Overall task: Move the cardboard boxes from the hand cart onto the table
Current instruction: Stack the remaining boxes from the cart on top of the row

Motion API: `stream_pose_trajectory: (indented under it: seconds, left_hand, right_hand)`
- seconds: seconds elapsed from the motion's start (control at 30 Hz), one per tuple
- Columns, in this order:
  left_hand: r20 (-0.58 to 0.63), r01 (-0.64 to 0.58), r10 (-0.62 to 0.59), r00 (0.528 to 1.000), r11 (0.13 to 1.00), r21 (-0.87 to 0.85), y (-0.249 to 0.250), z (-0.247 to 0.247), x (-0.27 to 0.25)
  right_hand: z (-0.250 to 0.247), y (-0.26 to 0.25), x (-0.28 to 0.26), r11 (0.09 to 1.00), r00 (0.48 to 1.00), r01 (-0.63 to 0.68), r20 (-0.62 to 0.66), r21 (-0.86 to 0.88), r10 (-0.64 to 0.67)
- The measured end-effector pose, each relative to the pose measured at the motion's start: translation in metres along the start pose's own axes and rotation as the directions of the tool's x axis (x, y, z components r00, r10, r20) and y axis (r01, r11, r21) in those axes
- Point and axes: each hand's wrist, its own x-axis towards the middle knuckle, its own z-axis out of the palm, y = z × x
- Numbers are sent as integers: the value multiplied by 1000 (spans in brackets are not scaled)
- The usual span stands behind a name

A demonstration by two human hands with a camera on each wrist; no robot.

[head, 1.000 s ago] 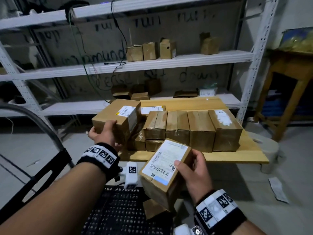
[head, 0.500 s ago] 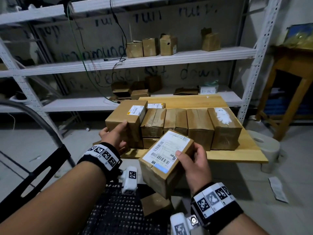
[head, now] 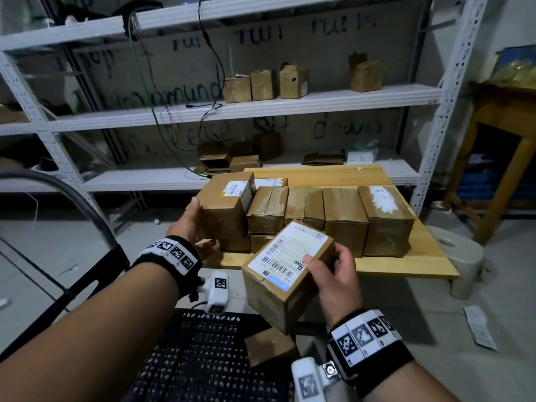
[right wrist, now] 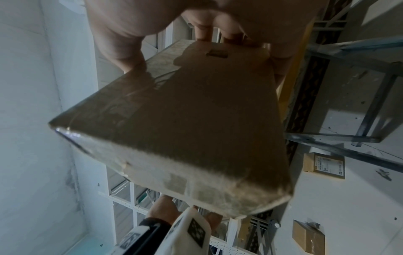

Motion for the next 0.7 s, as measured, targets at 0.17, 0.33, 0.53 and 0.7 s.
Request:
stream_pose_trajectory:
  seconds: [0.17, 0.33, 0.53, 0.7]
  left_hand:
    - [-32, -39, 40, 999, 999, 17, 3, 7, 0]
    - [-38, -53, 53, 998, 998, 17, 3, 12, -2]
    - [-16, -49, 49, 999, 998, 49, 0, 18, -6]
    - [9, -57, 57, 998, 996, 69, -8, 28, -7]
  right_hand:
    - [-1, -1, 1, 1000, 1000, 0, 1, 9, -1]
    - [-2, -2, 3, 1000, 1000, 1, -21, 9, 0]
    - [-2, -2, 2, 1000, 1000, 3, 3, 2, -3]
    - [-6, -2, 4, 1000, 1000, 19, -18, -19, -19]
